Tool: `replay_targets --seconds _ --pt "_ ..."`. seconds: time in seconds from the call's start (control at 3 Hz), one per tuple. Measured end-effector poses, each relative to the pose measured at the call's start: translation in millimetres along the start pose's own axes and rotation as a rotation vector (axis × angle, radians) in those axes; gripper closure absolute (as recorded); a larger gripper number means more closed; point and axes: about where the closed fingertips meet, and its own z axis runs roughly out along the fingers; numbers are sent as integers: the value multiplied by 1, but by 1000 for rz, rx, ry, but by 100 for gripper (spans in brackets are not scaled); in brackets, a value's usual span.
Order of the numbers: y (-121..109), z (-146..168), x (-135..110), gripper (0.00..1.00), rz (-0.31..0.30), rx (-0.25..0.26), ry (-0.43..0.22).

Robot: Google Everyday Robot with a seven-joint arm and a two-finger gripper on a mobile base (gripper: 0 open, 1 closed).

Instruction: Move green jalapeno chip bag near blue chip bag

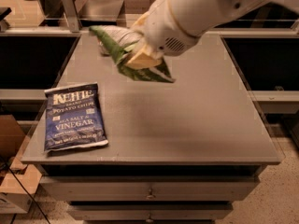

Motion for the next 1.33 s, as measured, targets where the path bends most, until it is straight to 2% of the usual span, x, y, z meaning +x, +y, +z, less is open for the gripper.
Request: replay_targets --seconds 0.33,0.67,1.0,1.33 --pt "22 46 -27 83 -17 -64 -79" --pt "39 87 -32 60 11 -119 -115" --pt "49 117 -27 36 52 -143 -120" --pt "50 115 -29 14 48 -140 -120"
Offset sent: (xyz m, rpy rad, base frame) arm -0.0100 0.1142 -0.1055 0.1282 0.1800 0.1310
